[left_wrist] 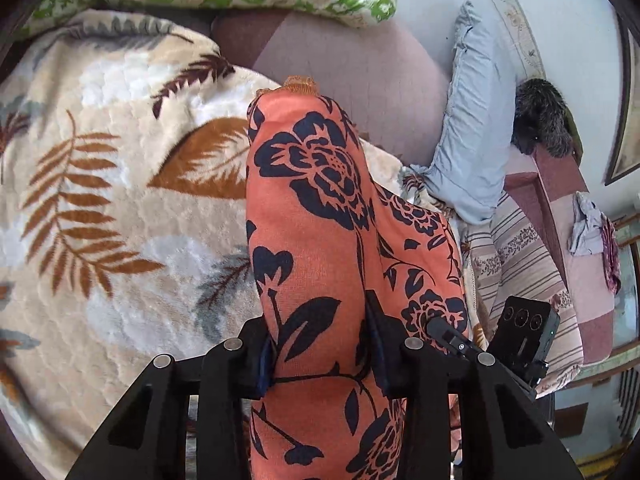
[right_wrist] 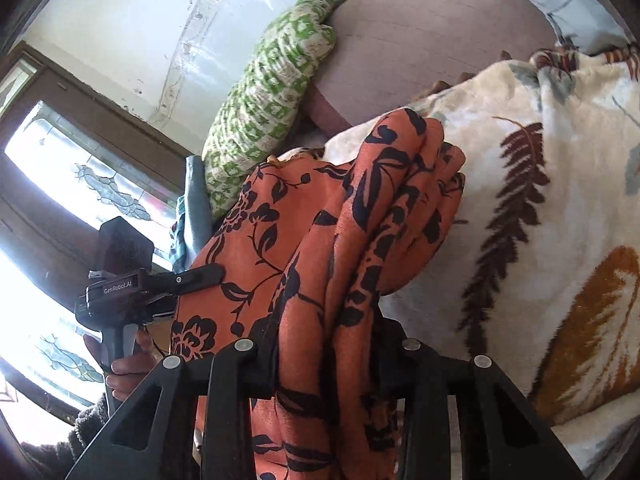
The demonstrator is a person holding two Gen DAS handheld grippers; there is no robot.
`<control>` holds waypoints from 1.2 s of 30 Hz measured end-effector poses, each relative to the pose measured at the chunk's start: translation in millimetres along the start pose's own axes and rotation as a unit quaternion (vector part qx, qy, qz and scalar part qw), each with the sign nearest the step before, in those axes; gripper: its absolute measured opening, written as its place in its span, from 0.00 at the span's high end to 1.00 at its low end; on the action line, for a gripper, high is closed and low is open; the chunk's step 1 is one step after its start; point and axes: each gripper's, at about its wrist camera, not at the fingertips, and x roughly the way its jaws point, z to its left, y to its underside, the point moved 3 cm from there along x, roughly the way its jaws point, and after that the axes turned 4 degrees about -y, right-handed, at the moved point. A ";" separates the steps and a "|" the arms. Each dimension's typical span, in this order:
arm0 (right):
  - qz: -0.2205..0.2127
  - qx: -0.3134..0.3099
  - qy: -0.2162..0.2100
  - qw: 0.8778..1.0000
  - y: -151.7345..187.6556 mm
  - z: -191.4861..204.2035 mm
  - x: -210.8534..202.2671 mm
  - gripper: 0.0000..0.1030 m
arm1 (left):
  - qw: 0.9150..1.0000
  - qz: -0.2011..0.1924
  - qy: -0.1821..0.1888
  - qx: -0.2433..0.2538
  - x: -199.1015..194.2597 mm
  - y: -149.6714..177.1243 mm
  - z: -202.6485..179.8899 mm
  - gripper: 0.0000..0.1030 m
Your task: Fold small clothes
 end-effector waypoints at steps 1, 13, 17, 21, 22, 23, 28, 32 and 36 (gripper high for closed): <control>-0.002 0.002 -0.006 1.000 1.8 6.4 4.0 0.67 | 1.000 -0.008 -0.006 0.005 -11.6 2.8 7.2 0.64; 0.050 0.020 0.042 0.998 62.1 -0.9 94.1 0.63 | 0.995 0.020 -0.091 -0.027 1.1 47.4 128.1 0.62; 0.050 0.005 0.050 0.997 65.2 -17.8 83.7 0.45 | 0.997 0.008 -0.072 -0.028 8.7 48.6 138.5 0.50; 0.051 0.006 0.049 0.997 65.8 -25.1 67.5 0.45 | 0.997 0.008 -0.067 -0.026 10.9 54.7 146.4 0.47; 0.052 0.006 0.054 0.997 66.7 -23.6 62.9 0.42 | 0.997 0.009 -0.068 -0.031 6.1 56.2 146.5 0.47; 0.052 0.007 0.059 0.997 66.5 -20.7 59.3 0.42 | 0.997 0.008 -0.071 -0.033 -1.4 58.1 145.8 0.47; 0.039 0.013 0.106 0.994 69.7 10.0 28.3 0.39 | 0.991 -0.035 -0.125 -0.029 -51.8 77.4 132.5 0.49; 0.033 -0.003 0.188 0.982 84.3 45.0 5.4 0.08 | 0.976 -0.081 -0.201 -0.007 -80.7 103.9 115.3 0.47; 0.073 -0.038 0.271 0.959 109.7 75.6 -5.7 0.03 | 0.959 -0.135 -0.250 0.012 -102.2 145.4 93.5 0.38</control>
